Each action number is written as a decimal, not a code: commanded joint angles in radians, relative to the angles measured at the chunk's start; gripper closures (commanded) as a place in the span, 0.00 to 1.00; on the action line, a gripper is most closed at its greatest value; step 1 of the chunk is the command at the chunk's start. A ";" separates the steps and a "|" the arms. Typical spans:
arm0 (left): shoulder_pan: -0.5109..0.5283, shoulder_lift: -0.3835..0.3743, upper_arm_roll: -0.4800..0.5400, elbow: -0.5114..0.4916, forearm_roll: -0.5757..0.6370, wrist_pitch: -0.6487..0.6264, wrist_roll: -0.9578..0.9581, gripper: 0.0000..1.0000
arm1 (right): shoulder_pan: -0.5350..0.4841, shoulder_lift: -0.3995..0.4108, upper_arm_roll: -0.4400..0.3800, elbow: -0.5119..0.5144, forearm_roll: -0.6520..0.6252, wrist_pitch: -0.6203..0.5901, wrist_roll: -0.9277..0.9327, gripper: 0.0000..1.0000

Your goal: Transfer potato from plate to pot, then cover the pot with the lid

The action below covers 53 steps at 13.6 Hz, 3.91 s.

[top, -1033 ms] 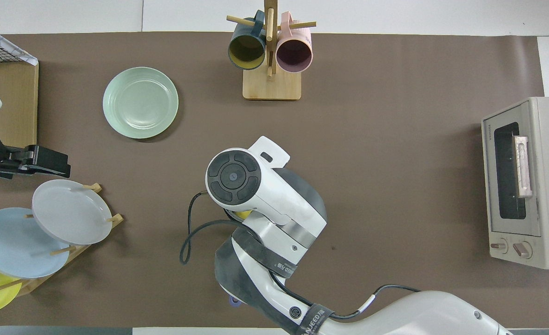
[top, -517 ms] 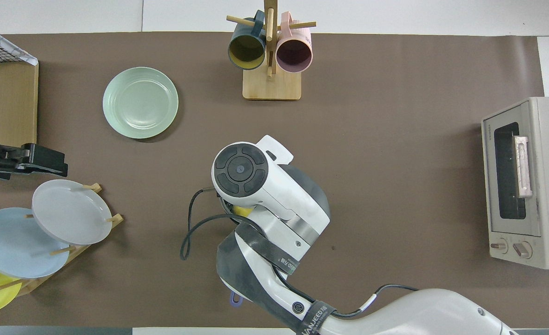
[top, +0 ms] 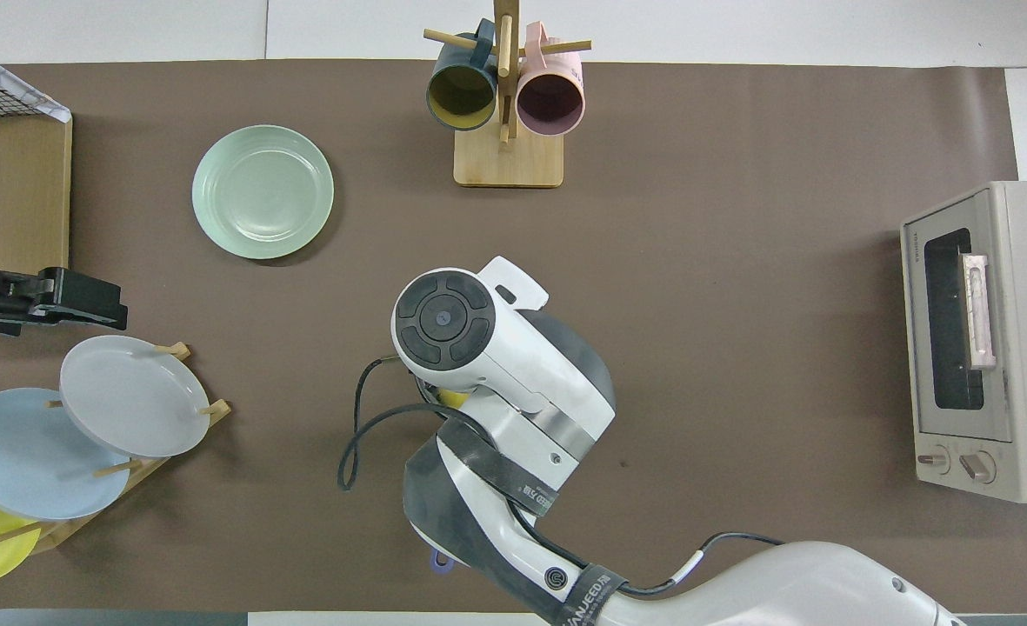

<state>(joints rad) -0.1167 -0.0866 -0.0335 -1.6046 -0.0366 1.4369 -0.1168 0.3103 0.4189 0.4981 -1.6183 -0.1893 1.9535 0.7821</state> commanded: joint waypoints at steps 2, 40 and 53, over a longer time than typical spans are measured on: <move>0.015 -0.002 -0.016 0.002 -0.025 -0.004 -0.007 0.00 | -0.025 0.001 0.005 -0.003 0.022 -0.019 -0.001 1.00; 0.017 0.002 -0.016 0.003 -0.006 0.006 0.005 0.00 | -0.007 0.057 0.003 0.072 0.116 -0.051 0.017 1.00; 0.015 -0.004 -0.017 0.000 0.012 0.025 -0.004 0.00 | 0.026 0.057 0.003 0.060 -0.009 -0.033 0.016 1.00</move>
<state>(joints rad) -0.1130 -0.0866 -0.0386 -1.6046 -0.0442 1.4523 -0.1164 0.3319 0.4612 0.4968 -1.5534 -0.1891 1.8888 0.7856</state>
